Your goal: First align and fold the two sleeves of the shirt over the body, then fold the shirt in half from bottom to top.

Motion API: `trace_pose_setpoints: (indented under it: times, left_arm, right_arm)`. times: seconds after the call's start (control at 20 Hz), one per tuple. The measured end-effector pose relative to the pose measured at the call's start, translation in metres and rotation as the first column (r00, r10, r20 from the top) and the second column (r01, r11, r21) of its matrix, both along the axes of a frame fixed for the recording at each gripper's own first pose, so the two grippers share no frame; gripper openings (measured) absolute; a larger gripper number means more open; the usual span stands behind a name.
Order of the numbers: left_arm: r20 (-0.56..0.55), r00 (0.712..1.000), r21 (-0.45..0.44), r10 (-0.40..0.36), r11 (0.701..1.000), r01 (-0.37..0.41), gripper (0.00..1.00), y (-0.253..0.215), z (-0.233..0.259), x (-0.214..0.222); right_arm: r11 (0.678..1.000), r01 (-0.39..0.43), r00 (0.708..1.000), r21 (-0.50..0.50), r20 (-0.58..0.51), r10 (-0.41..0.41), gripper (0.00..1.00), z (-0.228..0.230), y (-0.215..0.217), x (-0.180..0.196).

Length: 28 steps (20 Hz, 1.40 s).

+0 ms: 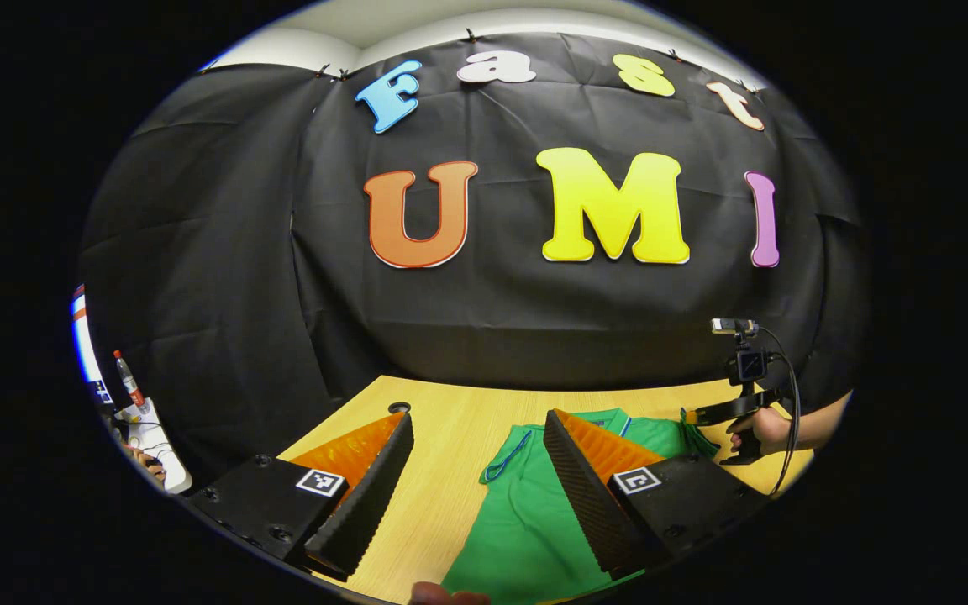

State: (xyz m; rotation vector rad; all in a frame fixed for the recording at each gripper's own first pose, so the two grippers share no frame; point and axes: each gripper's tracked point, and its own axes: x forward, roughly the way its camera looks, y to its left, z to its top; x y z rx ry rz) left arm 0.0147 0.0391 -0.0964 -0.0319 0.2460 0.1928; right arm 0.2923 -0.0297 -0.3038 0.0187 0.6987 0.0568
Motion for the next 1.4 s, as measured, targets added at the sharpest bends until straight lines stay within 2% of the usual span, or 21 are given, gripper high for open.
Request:
trace_pose_setpoints:
  times: [0.05, 0.1, 0.15, 0.3, 0.35, 0.4, 0.5, 0.75, 0.95, 1.05, 1.1, 1.15, 1.2, 1.25, 1.3, 1.4]
  left_arm:
    - [0.003, 1.0, -0.004, -0.002, 1.0, 0.002, 1.0, 0.0, 0.001, 0.0]
    - [0.006, 1.0, -0.007, -0.002, 1.0, 0.002, 1.0, 0.001, 0.001, 0.0]
    - [0.01, 1.0, -0.01, 0.0, 1.0, 0.0, 1.0, 0.004, 0.002, -0.001]
    - [0.018, 1.0, -0.019, 0.013, 1.0, -0.013, 1.0, 0.013, 0.003, -0.005]
    - [0.021, 1.0, -0.018, 0.021, 1.0, -0.02, 1.0, 0.018, 0.004, -0.007]
    - [0.021, 0.999, -0.018, 0.028, 0.999, -0.028, 1.0, 0.023, 0.004, -0.008]
    - [0.019, 0.999, -0.022, 0.044, 0.999, -0.043, 1.0, 0.032, 0.002, -0.013]
    - [0.028, 0.998, -0.027, 0.05, 0.998, -0.049, 1.0, 0.042, 0.006, -0.013]
    - [0.052, 0.999, -0.025, 0.002, 1.0, -0.001, 1.0, 0.034, 0.012, -0.003]
    - [0.073, 0.997, -0.024, -0.037, 0.999, 0.038, 1.0, 0.031, 0.017, 0.004]
    - [0.083, 0.994, -0.032, -0.066, 0.997, 0.069, 1.0, 0.026, 0.018, 0.008]
    - [0.09, 0.991, -0.039, -0.096, 0.994, 0.1, 1.0, 0.022, 0.017, 0.012]
    - [0.095, 0.987, -0.046, -0.13, 0.99, 0.135, 1.0, 0.017, 0.015, 0.016]
    - [0.099, 0.982, -0.049, -0.158, 0.985, 0.164, 1.0, 0.013, 0.013, 0.021]
    - [0.096, 0.978, -0.05, -0.185, 0.98, 0.191, 1.0, 0.011, 0.008, 0.026]
    - [0.094, 0.964, -0.05, -0.249, 0.966, 0.255, 1.0, 0.003, -0.002, 0.035]
  right_arm:
    - [1.0, -0.006, 1.0, 0.006, 0.008, 0.006, 0.04, 0.008, 0.006, 0.0]
    - [1.0, -0.01, 1.0, 0.006, 0.018, 0.01, 0.07, 0.014, 0.011, -0.001]
    - [1.0, -0.017, 0.999, 0.008, 0.027, 0.017, 0.04, 0.02, 0.017, 0.0]
    - [0.999, -0.042, 0.998, 0.018, 0.05, 0.041, 0.04, 0.035, 0.046, 0.0]
    - [0.998, -0.055, 0.997, 0.016, 0.056, 0.054, 0.07, 0.037, 0.056, 0.001]
    - [0.998, -0.066, 0.996, 0.01, 0.059, 0.065, 0.04, 0.035, 0.065, 0.002]
    - [0.997, -0.081, 0.996, 0.007, 0.035, 0.081, 0.04, 0.027, 0.081, -0.001]
    - [0.997, -0.074, 0.997, -0.012, 0.039, 0.074, 0.04, 0.028, 0.08, -0.005]
    - [0.998, -0.065, 0.997, 0.01, 0.048, 0.065, 0.04, 0.048, 0.077, -0.023]
    - [0.998, -0.057, 0.996, 0.016, 0.065, 0.056, 0.28, 0.063, 0.066, -0.042]
    - [0.998, -0.054, 0.996, 0.01, 0.078, 0.053, 0.31, 0.073, 0.058, -0.055]
    - [0.999, -0.047, 0.994, 0.003, 0.097, 0.046, 0.47, 0.085, 0.051, -0.07]
    - [0.999, -0.042, 0.993, -0.007, 0.111, 0.043, 0.52, 0.096, 0.042, -0.087]
    - [0.999, -0.034, 0.991, -0.012, 0.126, 0.035, 0.62, 0.108, 0.034, -0.103]
    - [1.0, -0.021, 0.99, -0.017, 0.139, 0.024, 0.67, 0.119, 0.026, -0.12]
    - [1.0, -0.001, 0.987, -0.013, 0.162, 0.003, 0.68, 0.139, 0.013, -0.151]
